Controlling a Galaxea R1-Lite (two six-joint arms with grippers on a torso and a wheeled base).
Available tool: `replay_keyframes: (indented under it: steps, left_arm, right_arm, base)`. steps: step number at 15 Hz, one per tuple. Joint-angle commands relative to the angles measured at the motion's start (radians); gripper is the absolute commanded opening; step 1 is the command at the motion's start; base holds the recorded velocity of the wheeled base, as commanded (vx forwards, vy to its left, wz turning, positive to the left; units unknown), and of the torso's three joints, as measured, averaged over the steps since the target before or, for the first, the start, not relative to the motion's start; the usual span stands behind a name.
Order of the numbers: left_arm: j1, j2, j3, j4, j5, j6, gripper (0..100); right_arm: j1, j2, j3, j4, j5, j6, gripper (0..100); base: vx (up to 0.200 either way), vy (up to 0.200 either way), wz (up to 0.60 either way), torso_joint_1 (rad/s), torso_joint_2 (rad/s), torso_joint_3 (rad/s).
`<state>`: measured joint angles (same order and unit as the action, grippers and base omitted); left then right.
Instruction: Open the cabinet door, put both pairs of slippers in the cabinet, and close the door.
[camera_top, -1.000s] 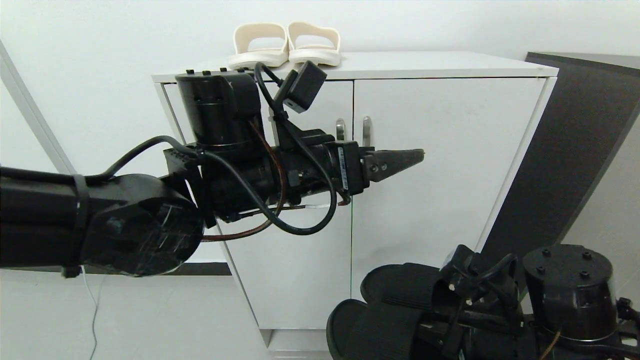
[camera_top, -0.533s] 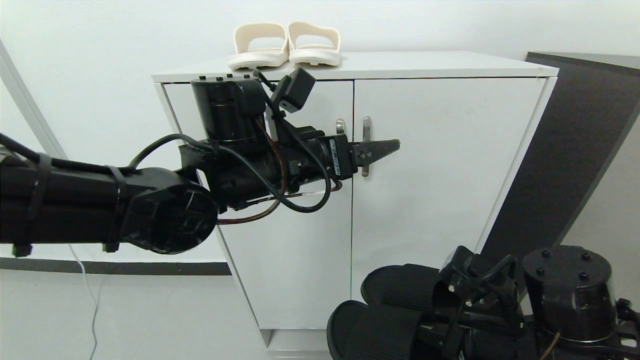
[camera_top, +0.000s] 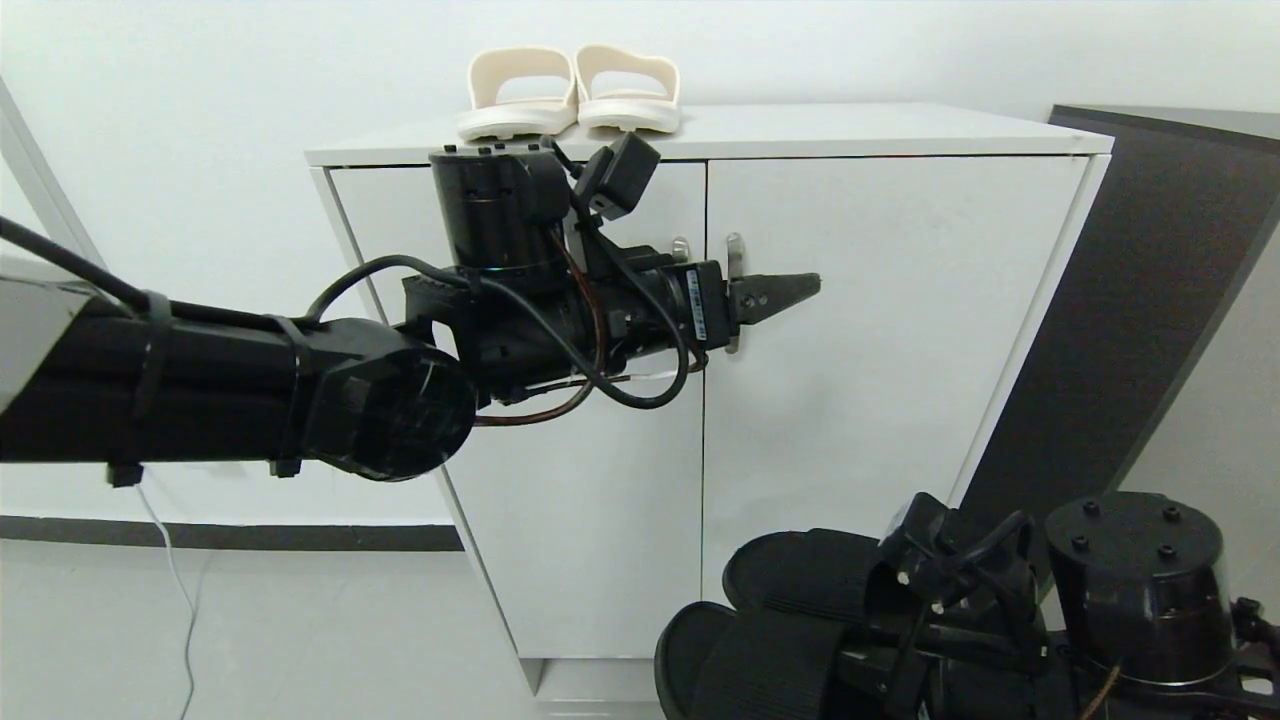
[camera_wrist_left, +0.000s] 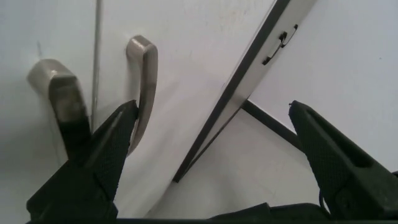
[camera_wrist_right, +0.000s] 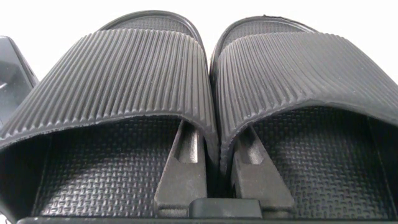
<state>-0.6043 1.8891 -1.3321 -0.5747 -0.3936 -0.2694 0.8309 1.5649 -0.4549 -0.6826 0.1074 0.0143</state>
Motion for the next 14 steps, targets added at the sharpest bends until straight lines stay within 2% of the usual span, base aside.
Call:
replay_keyframes:
  steps: [1,5,8,12,14]
  left_arm:
    - [0.000,0.008,-0.006,0.001,0.001,-0.001,0]
    - [-0.006,0.010,-0.002,0.001,-0.002,-0.005,0]
    - [-0.009,-0.024,0.027,-0.004,-0.002,-0.028,0]
    - [-0.088,-0.142,0.166,-0.008,0.007,-0.028,0]
    - [-0.115,-0.213,0.232,-0.008,0.009,-0.030,0]
  right_arm:
    - [0.001,0.000,0.001,0.000,0.000,0.000,0]
    - [0.001,0.000,0.004,0.000,0.000,0.000,0]
    - [0.001,0.003,0.010,0.000,0.011,0.000,0]
    - [0.002,-0.042,0.050,0.000,0.132,-0.008,0]
    - [0.001,-0.060,0.078,0.000,0.179,-0.053,0]
  base:
    - [0.000,0.000,0.00,0.000,0.00,0.000]
    - [0.000,0.000,0.00,0.000,0.00,0.000]
    - [0.000,0.000,0.00,0.000,0.00,0.000]
    - [0.000,0.000,0.00,0.000,0.00,0.000]
    - [0.000,0.000,0.00,0.000,0.00,0.000]
